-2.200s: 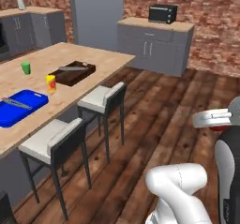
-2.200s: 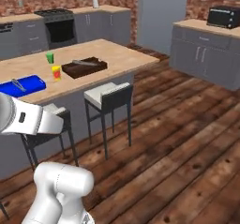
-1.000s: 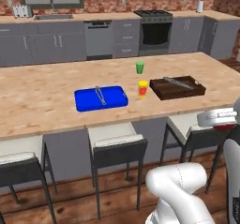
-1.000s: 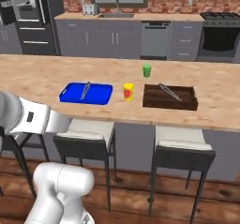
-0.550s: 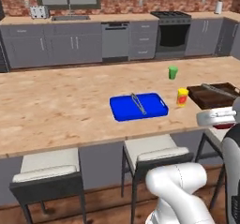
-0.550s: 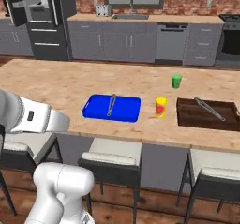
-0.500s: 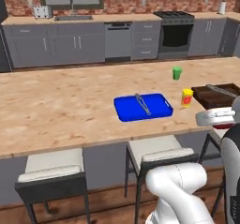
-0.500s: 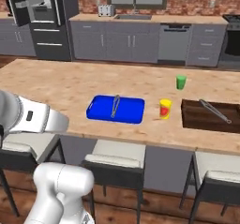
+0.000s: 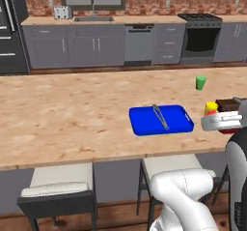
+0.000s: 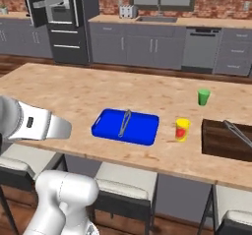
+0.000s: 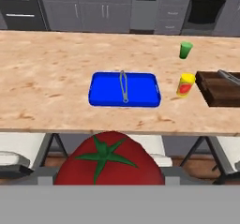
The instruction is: Gather the tomato and garlic from the fridge and place them on a tray on the dining counter. Then gather the fish and chicken drumstick from the fridge and place them on the other tray.
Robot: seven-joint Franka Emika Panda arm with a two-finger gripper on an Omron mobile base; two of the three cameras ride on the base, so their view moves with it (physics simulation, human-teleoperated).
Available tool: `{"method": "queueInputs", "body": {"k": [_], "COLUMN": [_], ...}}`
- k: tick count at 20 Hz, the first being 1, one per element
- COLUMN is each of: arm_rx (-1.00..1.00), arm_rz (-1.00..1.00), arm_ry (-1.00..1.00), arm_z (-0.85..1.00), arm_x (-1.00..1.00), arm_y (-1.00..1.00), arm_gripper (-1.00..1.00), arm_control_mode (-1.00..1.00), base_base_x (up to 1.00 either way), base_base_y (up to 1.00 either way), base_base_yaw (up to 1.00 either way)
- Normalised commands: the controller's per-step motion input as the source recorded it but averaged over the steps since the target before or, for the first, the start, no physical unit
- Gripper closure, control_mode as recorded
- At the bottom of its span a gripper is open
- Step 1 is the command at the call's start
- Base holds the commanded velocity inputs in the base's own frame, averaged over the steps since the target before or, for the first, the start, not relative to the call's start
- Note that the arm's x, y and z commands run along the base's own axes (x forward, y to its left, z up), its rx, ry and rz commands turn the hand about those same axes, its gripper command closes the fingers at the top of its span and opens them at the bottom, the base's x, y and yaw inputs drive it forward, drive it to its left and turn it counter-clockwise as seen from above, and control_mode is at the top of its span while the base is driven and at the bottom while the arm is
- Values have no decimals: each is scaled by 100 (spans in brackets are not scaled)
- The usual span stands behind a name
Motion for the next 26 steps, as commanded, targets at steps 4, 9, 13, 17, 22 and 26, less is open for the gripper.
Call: {"method": "queueInputs", "body": {"k": [4,9,13,17,22,26], "arm_rx": [0,0,0,0,0,0], "arm_rz": [0,0,0,0,0,0], "arm_ry": [0,0,0,0,0,0], "arm_z": [0,0,0,0,0,0], "arm_x": [0,0,0,0,0,0], "arm_y": [0,0,0,0,0,0], "arm_gripper": [100,100,100,100,100,100], "arm_control_mode": [100,100,100,100,100,100], "base_base_x": [41,29,24,18,11,34], "base_base_y": [-26,-12,0,0,0,13], "base_base_yaw": [-10,-21,-24,-24,-25,-1]}}
